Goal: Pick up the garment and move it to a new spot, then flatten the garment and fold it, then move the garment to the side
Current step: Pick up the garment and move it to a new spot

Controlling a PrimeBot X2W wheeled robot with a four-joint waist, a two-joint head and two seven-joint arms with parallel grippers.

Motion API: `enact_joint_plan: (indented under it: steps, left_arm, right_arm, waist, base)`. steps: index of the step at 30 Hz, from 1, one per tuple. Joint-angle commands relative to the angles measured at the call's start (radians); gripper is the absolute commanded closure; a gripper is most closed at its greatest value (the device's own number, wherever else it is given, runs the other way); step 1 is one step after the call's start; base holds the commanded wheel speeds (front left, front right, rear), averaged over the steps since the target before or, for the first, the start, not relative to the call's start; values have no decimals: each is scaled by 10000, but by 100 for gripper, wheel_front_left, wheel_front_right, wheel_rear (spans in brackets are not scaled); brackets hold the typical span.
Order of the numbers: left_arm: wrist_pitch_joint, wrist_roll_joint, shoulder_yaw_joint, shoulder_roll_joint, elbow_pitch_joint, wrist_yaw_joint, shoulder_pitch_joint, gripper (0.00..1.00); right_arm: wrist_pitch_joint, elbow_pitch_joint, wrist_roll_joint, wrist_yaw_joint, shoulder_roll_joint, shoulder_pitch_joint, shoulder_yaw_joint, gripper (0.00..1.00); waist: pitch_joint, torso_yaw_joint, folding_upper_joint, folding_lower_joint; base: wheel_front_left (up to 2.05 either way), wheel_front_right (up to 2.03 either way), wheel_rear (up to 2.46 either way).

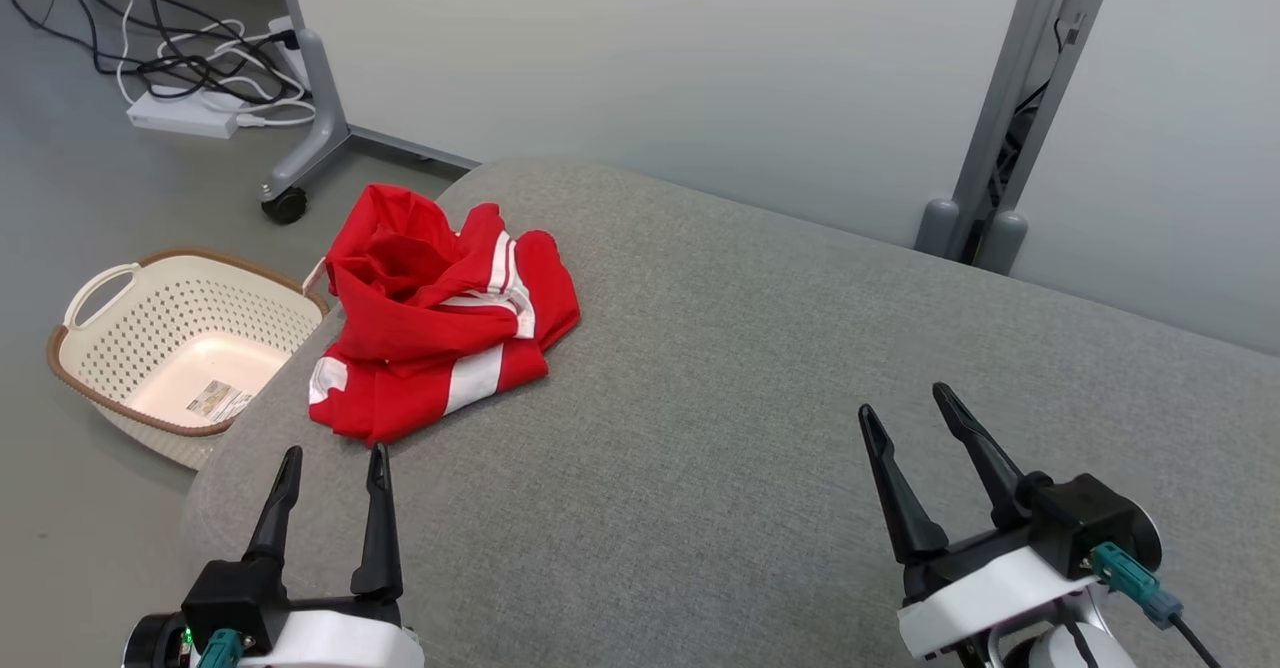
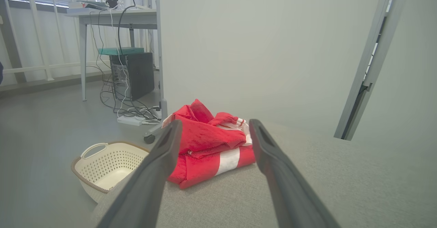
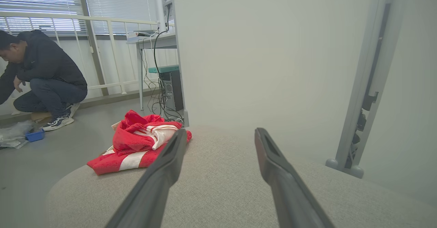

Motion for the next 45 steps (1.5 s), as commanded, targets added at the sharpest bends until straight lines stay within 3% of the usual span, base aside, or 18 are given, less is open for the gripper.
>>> enact_joint_plan:
  steps: [1,11,36,45]
  left_arm:
    - [-35,-48,39,36,-63,47,62,0]
    - [-35,-206,155,39,-232,270,84,0]
    - [-36,-185,174,41,-183,302,150,0]
    - [-36,-406,110,44,176,-243,-242,0]
  right_arm:
    - [-21,33,-47,-1,-55,-156,49,0]
    - [-21,251,-110,-3,-55,-520,297,0]
    - [-21,320,-65,-1,-55,-447,436,0]
    - [-21,139,-337,-3,-55,-190,193,0]
  waist:
    - [88,79,0,0]
    - [233,192,0,0]
    - [145,119,0,0]
    - [249,225,0,0]
  base:
    - [0,0,0]
    - [0,0,0]
    - [0,0,0]
    - [0,0,0]
